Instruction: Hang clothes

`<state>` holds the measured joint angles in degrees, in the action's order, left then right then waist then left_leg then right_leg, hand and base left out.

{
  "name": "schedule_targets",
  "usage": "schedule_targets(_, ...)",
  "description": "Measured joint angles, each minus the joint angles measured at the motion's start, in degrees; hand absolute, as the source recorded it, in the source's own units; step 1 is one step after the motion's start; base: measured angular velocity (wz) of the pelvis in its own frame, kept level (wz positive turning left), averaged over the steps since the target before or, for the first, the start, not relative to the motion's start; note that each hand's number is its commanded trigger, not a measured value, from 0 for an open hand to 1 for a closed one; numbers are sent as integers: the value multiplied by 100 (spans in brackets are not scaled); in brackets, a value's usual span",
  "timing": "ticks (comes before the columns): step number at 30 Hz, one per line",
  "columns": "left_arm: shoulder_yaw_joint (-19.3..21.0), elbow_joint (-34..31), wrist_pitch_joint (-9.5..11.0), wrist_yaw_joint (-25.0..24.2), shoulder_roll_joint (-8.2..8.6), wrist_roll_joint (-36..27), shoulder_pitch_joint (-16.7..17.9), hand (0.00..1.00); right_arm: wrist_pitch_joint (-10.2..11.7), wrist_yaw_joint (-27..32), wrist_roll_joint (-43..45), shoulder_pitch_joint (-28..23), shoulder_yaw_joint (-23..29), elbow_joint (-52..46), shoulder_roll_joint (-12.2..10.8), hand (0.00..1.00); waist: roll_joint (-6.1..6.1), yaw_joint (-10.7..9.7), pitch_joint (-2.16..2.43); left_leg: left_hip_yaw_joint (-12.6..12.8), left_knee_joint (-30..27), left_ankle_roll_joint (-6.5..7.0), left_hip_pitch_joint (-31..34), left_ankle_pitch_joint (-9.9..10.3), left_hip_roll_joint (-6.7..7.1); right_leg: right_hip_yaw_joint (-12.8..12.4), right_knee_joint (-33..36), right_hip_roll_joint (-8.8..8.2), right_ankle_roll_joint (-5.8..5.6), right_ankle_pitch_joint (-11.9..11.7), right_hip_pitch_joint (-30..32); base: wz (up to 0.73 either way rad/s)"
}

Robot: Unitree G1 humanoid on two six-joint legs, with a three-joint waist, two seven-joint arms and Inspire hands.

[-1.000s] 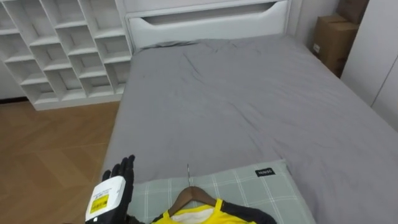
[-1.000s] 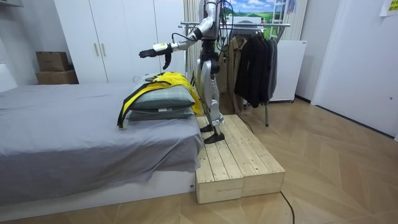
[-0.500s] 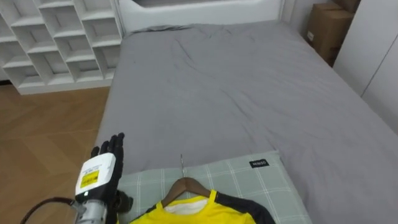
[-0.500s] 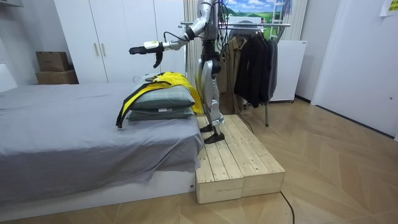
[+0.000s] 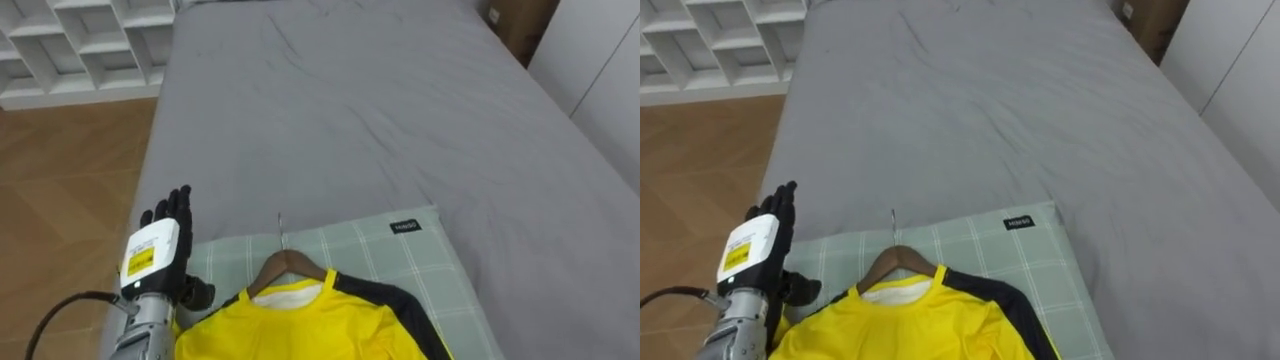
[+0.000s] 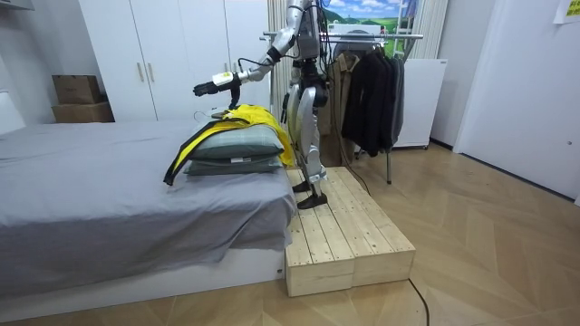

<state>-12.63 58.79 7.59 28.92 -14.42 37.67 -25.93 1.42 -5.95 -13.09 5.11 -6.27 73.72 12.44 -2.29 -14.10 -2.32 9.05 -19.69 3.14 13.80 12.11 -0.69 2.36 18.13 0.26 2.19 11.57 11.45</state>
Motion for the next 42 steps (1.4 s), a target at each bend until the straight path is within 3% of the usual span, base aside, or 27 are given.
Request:
schedule_targets(5,-169,200,1,-203,-1,-2,-250,0,41,-54,-20,218,-56,47,-127,0,14,-137,-31,1,-232,11,376,-3,-32,97,187,-11,10,-6,326,9)
schedule_targets(6,-178,200,1,-252,1,-8,-317,0,51,-54,-24,241,-70,62,-130,0,24,-148,-77,5,-298,13,456,-4,-43,93,243,-10,10,-6,398,4)
schedule_targets(9,-188,203,10,-386,10,-245,-439,0,98,-48,-54,298,-95,56,-115,0,0,-173,-140,23,-368,38,631,-8,-48,70,382,-13,10,-6,621,-5)
schedule_targets(12,-344,440,33,-602,30,-655,-586,0,100,-48,-146,316,-244,68,-116,0,-23,-210,-158,42,-406,45,705,-13,-56,89,486,-23,19,13,717,1)
schedule_targets(18,-402,607,33,-1129,38,-1003,-595,0,106,-36,-302,342,-265,67,-96,0,-45,-312,-166,247,-596,64,962,-21,-88,157,801,-117,37,204,1040,7)
schedule_targets(24,-581,609,30,-1337,18,-1124,-704,0,107,-26,-584,498,-388,53,-84,0,-89,-295,-196,328,-810,78,1223,-1,-73,98,1250,-185,52,309,1430,-1)
schedule_targets(30,-575,610,33,-1449,12,-1121,-729,0,116,-12,-582,498,-499,10,-58,0,-49,-298,-220,374,-929,78,1273,-1,-40,101,1568,-267,90,498,1577,1)
schedule_targets(42,-573,731,32,-1720,23,-1120,-730,0,103,-48,-514,523,-660,52,64,0,12,-319,-230,440,-999,77,1356,-2,-66,88,1616,-268,94,503,1660,0)
